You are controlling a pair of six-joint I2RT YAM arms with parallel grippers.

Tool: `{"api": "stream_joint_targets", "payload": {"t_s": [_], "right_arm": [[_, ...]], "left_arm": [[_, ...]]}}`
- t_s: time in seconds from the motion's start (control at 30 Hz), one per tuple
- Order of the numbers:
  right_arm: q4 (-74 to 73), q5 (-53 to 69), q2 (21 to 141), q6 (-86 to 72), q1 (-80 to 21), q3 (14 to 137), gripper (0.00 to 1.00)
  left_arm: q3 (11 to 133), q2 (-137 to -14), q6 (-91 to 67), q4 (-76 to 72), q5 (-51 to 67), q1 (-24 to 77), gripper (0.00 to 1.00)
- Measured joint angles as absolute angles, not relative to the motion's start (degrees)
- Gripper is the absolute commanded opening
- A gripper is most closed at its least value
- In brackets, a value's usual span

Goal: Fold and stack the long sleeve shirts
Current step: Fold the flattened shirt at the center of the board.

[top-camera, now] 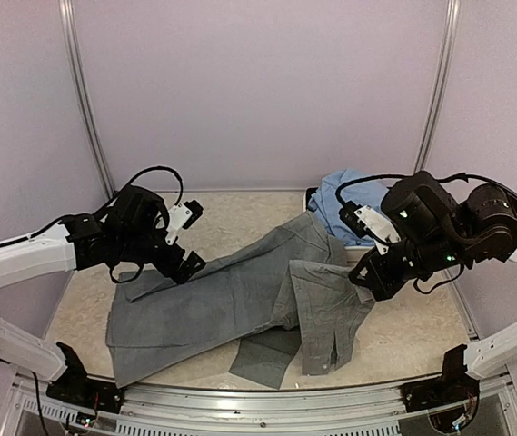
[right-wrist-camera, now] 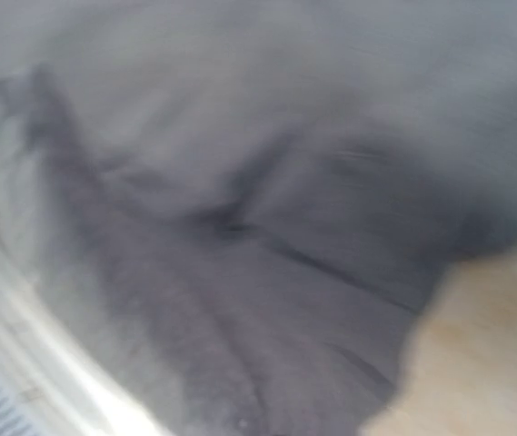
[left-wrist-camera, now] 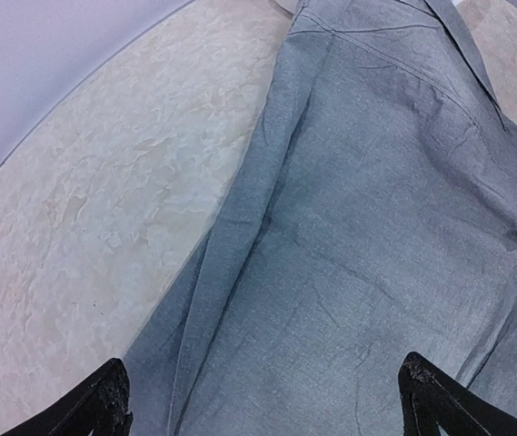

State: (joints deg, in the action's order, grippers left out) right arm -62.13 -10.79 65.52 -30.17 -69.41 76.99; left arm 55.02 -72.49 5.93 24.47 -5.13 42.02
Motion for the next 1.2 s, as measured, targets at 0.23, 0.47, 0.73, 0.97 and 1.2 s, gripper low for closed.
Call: {"api": "stream_joint_targets", "payload": {"t_s": [0.23, 0.47, 0.73, 0.97, 1.2], "right_arm": [[-66.85, -14.96, 68.05, -29.43, -59.0, 76.93, 0.0], [-66.0, -14.7, 70.81, -24.8, -52.05, 76.88, 0.0], [-62.57, -11.33, 74.08, -18.87, -47.48, 76.64, 0.0], [-60.51, -8.8, 74.89, -13.63, -41.25, 76.66, 0.0], [-58.48, -7.14, 74.87, -9.78, -36.03, 76.07, 0.0]], "left_arm": [[54.22, -72.71, 7.97, 26.33, -6.5, 51.75, 0.98], [54.0, -76.09, 4.12, 27.59, -6.52, 62.3, 0.98], [52.29, -81.65, -8.43, 27.55, -11.35, 71.77, 0.92], [52.34, -84.58, -19.57, 29.65, -14.41, 76.27, 0.84], [52.77, -87.64, -25.19, 37.39, -15.64, 77.45, 0.76]]}}
